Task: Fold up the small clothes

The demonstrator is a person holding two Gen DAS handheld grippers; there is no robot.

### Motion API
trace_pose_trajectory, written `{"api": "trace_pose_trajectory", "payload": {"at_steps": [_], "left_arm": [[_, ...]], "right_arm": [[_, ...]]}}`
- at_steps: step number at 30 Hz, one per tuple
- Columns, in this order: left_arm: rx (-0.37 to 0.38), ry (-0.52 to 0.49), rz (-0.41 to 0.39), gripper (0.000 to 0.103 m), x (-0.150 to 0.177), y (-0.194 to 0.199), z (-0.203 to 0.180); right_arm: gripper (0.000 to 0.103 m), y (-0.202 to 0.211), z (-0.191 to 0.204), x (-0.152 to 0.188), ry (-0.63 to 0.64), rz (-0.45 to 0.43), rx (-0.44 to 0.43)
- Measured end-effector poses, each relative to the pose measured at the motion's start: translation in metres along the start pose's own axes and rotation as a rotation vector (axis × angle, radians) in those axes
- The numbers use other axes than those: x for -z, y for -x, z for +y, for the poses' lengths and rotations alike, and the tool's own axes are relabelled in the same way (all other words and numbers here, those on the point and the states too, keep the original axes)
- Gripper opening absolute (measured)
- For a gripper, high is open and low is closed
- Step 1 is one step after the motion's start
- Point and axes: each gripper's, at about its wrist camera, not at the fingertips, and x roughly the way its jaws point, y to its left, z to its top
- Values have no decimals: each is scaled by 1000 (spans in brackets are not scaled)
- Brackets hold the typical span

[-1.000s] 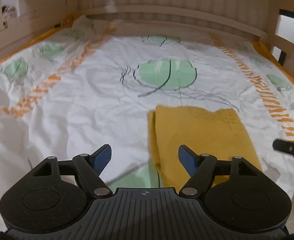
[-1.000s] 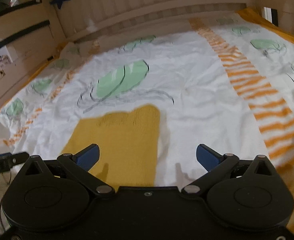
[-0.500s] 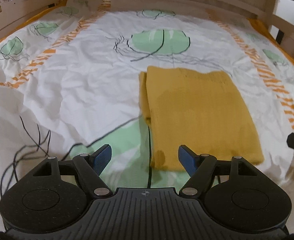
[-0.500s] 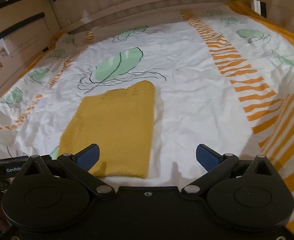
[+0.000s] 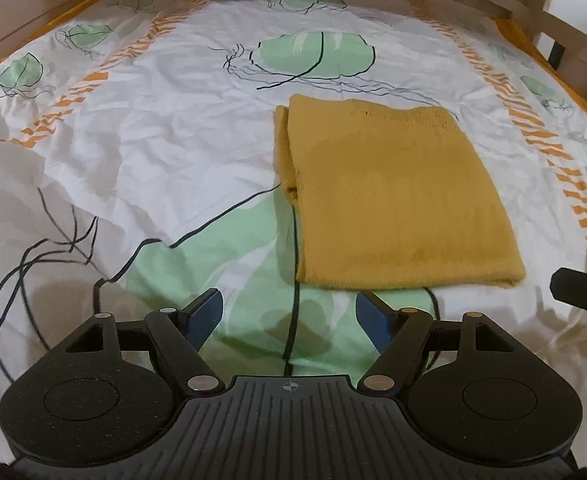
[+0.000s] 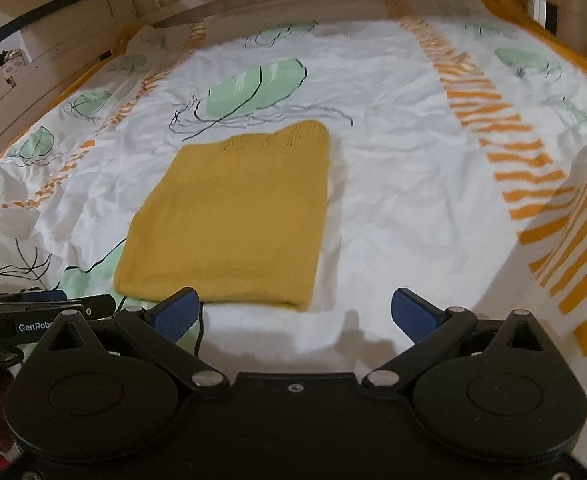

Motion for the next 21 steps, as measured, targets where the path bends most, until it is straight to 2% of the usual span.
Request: {"api": "trace_pose_trajectory", "payload": {"at_steps": [21], "left_arm": [[-12, 5, 17, 72, 6, 5, 10]], "right_arm": [[102, -6, -6, 3, -43, 53, 10]]}}
